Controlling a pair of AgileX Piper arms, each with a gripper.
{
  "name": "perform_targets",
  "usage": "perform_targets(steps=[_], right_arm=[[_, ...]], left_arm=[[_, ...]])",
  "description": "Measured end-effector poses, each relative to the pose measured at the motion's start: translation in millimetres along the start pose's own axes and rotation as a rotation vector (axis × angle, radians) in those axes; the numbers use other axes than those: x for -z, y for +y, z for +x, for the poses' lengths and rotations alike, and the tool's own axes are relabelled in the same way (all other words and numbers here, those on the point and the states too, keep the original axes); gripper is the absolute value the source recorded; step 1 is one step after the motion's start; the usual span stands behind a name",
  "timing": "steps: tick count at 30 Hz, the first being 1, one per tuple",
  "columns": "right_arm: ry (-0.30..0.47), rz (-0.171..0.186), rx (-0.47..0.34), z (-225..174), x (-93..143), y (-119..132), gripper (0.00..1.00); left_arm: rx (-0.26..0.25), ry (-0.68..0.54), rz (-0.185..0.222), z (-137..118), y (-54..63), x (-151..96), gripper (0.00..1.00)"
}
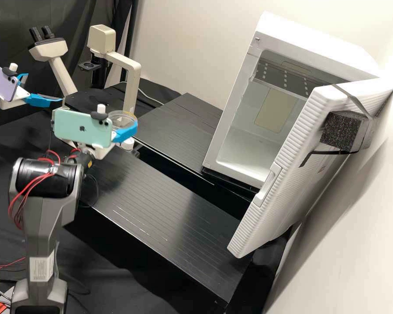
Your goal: Move the petri dish to the bench.
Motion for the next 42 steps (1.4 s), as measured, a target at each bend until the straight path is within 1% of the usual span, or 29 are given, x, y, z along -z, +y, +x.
perform_targets(steps=[4, 6, 12, 16, 20, 23, 26, 29, 30, 42], right_arm=[[-0.067, -0.011, -0.062, -31.0, -25.5, 15.6, 0.00], [-0.088, -0.018, -0.075, -44.3, -34.6, 18.3, 0.00], [-0.151, -0.044, -0.052, -75.3, -57.8, 17.7, 0.00], [-0.199, -0.071, -0.026, -91.5, -73.1, 15.3, 0.00], [-0.239, -0.087, -0.016, -100.4, -83.3, 14.5, 0.00], [-0.266, -0.093, -0.023, -103.4, -88.7, 15.8, 0.00], [-0.291, -0.089, -0.041, -103.8, -92.2, 18.3, 0.00], [-0.293, -0.083, -0.043, -103.8, -92.5, 18.5, 0.00], [-0.293, -0.083, -0.043, -103.8, -92.5, 18.5, 1.00], [-0.276, -0.082, -0.038, -103.8, -89.6, 16.8, 1.00]], left_arm=[[0.000, 0.000, 0.000, 0.0, 0.0, 0.0, 1.00], [0.000, 0.000, 0.000, 0.0, 0.0, 0.0, 1.00], [0.000, 0.000, 0.000, 0.0, 0.0, 0.0, 1.00], [0.000, 0.000, 0.000, 0.0, 0.0, 0.0, 1.00], [0.000, 0.000, 0.000, 0.0, 0.0, 0.0, 1.00], [0.000, 0.000, 0.000, 0.0, 0.0, 0.0, 1.00], [0.000, 0.000, 0.000, 0.0, 0.0, 0.0, 1.00], [0.000, 0.000, 0.000, 0.0, 0.0, 0.0, 1.00], [0.000, 0.000, 0.000, 0.0, 0.0, 0.0, 1.00], [0.000, 0.000, 0.000, 0.0, 0.0, 0.0, 1.00]])
